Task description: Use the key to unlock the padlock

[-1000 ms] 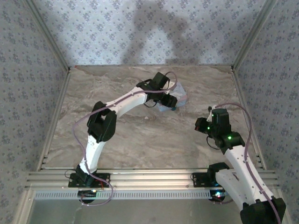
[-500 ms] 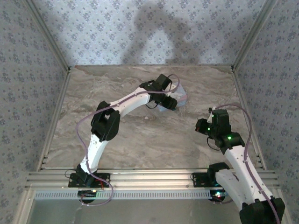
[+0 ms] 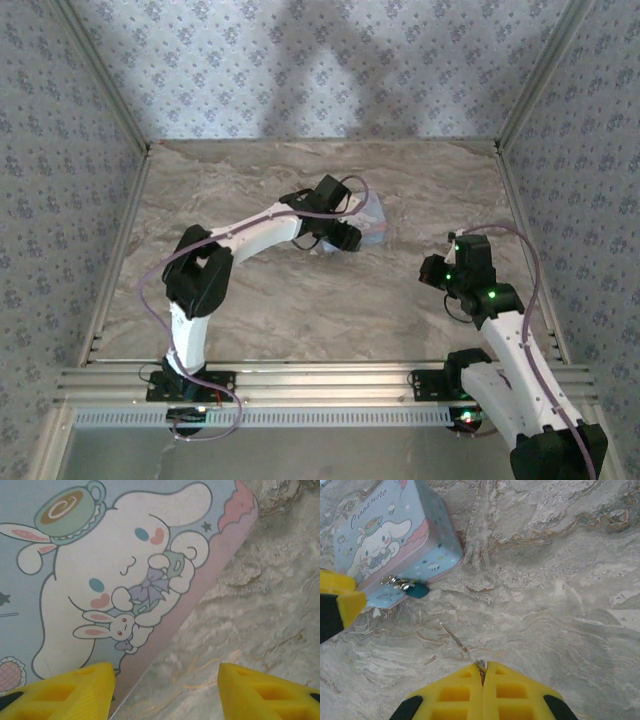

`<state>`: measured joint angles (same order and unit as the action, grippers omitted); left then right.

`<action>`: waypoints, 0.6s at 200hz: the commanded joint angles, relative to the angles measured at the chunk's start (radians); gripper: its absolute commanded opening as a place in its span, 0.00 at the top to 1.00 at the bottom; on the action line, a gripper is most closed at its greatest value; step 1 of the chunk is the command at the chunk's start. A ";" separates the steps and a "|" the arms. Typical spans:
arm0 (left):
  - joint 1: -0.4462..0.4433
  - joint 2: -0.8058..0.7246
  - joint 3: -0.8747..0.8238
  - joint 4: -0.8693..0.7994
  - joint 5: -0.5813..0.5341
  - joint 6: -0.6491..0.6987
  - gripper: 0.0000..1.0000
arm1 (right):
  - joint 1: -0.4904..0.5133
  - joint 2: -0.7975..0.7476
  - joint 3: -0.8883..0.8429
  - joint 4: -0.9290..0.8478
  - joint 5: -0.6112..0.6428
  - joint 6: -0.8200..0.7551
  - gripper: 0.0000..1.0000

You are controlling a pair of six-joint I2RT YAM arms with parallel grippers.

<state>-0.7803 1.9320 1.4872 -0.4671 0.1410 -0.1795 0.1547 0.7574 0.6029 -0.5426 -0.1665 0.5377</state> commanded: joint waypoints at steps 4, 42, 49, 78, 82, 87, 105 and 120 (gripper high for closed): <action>-0.004 -0.068 -0.121 -0.066 -0.032 -0.036 0.43 | -0.007 0.013 0.005 0.016 -0.024 0.000 1.00; 0.008 -0.163 -0.234 -0.064 -0.054 -0.057 0.42 | -0.009 0.044 0.008 0.048 -0.041 -0.010 1.00; 0.012 -0.178 -0.251 -0.062 -0.053 -0.062 0.42 | -0.008 0.049 0.008 0.050 -0.046 -0.010 1.00; 0.057 -0.231 -0.308 -0.058 -0.049 -0.074 0.42 | -0.008 0.063 0.009 0.057 -0.053 -0.012 1.00; 0.066 -0.235 -0.313 -0.058 -0.048 -0.074 0.42 | -0.007 0.064 0.009 0.056 -0.054 -0.012 1.00; 0.075 -0.240 -0.318 -0.057 -0.047 -0.075 0.42 | -0.007 0.067 0.009 0.058 -0.056 -0.012 1.00; 0.106 -0.253 -0.333 -0.056 -0.039 -0.071 0.42 | -0.008 0.073 0.009 0.064 -0.067 -0.013 1.00; 0.127 -0.257 -0.335 -0.055 -0.035 -0.064 0.42 | -0.007 0.080 0.009 0.076 -0.088 -0.017 1.00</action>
<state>-0.6922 1.6833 1.1851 -0.4484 0.1146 -0.2363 0.1528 0.8280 0.6029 -0.4896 -0.2142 0.5369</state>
